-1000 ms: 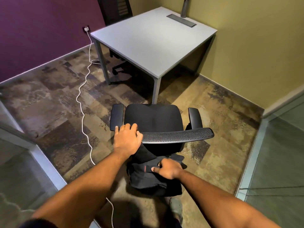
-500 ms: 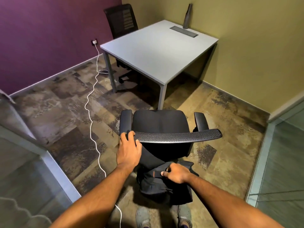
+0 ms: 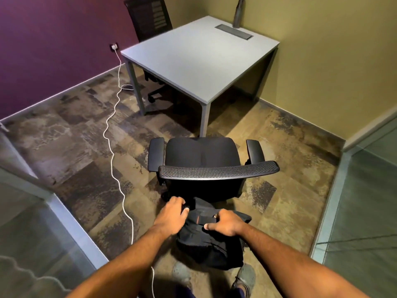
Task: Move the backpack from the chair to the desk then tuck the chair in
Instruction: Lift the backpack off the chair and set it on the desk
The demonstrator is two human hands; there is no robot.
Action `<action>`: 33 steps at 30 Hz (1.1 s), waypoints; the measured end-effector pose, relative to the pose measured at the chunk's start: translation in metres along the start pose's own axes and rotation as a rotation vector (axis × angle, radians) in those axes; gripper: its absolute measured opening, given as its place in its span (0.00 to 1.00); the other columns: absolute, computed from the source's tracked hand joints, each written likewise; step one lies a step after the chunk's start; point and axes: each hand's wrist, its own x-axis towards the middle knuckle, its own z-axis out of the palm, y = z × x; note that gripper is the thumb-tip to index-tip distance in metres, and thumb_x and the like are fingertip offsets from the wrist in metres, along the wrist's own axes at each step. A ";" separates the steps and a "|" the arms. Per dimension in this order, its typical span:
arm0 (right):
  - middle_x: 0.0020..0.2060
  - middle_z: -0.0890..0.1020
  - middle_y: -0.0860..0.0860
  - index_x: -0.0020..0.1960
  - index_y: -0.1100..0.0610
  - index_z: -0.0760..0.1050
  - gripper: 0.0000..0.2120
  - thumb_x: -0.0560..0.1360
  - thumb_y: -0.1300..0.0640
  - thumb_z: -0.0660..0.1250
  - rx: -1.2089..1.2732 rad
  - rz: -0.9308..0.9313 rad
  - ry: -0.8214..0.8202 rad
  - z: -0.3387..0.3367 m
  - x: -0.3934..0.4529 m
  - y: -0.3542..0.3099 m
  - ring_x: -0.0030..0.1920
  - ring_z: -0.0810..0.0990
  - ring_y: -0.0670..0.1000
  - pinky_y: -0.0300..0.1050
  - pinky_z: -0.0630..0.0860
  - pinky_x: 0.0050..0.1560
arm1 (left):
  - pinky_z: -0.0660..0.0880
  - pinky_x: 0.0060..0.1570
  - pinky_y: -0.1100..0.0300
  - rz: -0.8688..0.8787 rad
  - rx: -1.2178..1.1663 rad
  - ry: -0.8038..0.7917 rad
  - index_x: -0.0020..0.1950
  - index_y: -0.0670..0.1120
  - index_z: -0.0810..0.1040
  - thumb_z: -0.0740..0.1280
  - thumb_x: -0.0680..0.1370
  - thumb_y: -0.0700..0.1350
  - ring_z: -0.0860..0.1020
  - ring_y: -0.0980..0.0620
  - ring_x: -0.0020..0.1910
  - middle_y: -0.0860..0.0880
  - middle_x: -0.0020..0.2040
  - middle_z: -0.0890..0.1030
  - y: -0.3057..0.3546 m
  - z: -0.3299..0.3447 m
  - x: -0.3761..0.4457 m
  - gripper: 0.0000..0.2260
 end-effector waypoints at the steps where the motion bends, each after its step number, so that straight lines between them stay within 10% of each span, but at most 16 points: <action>1: 0.44 0.86 0.49 0.48 0.54 0.82 0.23 0.69 0.35 0.75 -0.007 -0.001 -0.001 -0.002 -0.002 0.003 0.45 0.84 0.50 0.49 0.78 0.45 | 0.70 0.66 0.52 0.044 -0.002 -0.076 0.66 0.44 0.74 0.64 0.82 0.49 0.76 0.44 0.65 0.44 0.64 0.76 0.006 0.007 -0.001 0.15; 8: 0.39 0.83 0.53 0.45 0.61 0.81 0.18 0.68 0.46 0.78 -0.041 -0.034 -0.015 -0.019 -0.024 0.046 0.40 0.82 0.54 0.50 0.72 0.37 | 0.69 0.67 0.54 0.300 0.099 -0.336 0.69 0.49 0.71 0.64 0.72 0.40 0.69 0.49 0.66 0.49 0.65 0.73 0.076 0.058 0.006 0.24; 18: 0.38 0.79 0.52 0.37 0.52 0.73 0.13 0.67 0.52 0.77 -0.038 0.006 0.082 -0.071 -0.055 0.144 0.39 0.77 0.54 0.46 0.70 0.36 | 0.72 0.49 0.53 0.408 0.105 -0.366 0.47 0.51 0.71 0.71 0.72 0.48 0.75 0.47 0.50 0.45 0.49 0.78 0.193 0.112 0.046 0.10; 28: 0.28 0.75 0.47 0.31 0.49 0.71 0.11 0.66 0.51 0.73 0.016 0.004 0.218 -0.123 -0.094 0.258 0.33 0.75 0.51 0.46 0.66 0.30 | 0.69 0.41 0.52 0.561 0.237 -0.423 0.41 0.49 0.72 0.70 0.68 0.41 0.77 0.47 0.43 0.51 0.41 0.75 0.314 0.142 0.073 0.09; 33: 0.36 0.80 0.47 0.38 0.46 0.70 0.17 0.70 0.36 0.72 -0.045 -0.083 0.442 -0.155 -0.114 0.297 0.42 0.80 0.53 0.50 0.72 0.38 | 0.73 0.45 0.50 0.602 0.295 -0.410 0.44 0.51 0.70 0.68 0.69 0.40 0.76 0.44 0.47 0.46 0.46 0.78 0.363 0.144 0.092 0.10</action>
